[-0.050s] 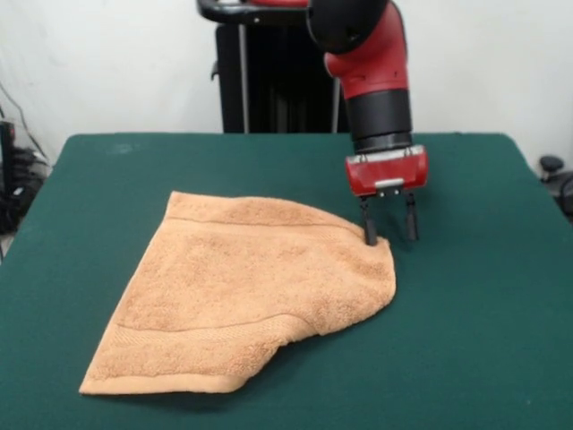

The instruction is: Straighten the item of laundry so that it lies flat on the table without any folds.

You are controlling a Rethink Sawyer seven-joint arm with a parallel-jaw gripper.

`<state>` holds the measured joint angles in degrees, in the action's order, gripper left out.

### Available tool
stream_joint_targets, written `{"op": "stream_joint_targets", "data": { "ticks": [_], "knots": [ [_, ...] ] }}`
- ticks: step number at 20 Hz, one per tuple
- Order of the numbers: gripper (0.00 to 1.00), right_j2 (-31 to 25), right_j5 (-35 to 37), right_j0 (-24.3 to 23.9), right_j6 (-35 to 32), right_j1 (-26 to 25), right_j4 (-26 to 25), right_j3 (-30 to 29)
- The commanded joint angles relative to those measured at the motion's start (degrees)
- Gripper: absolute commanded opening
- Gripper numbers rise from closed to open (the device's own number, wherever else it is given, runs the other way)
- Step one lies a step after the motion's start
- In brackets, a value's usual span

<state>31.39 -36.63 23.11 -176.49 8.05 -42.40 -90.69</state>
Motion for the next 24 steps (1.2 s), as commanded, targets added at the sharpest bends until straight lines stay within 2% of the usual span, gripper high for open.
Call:
{"op": "stream_joint_targets", "data": {
  "ticks": [1,6,12,16,21,22,24],
  "knots": [
    [1.00,-5.7,3.0,1.6,4.7,-9.5,-3.3,-10.7],
    [1.00,-6.0,2.1,1.1,4.4,-8.9,-4.3,-11.5],
    [1.00,-7.1,4.3,0.7,2.6,-6.0,-7.6,-12.9],
    [1.00,-7.1,4.2,0.8,2.9,-6.0,-7.1,-12.7],
    [1.00,-5.7,1.8,1.5,6.3,-11.3,-1.9,-9.1],
    [0.00,-4.1,0.7,2.9,7.2,-12.6,1.3,-9.0],
    [0.00,-4.1,0.1,2.5,6.5,-12.7,2.6,-9.1]
  ]
}}
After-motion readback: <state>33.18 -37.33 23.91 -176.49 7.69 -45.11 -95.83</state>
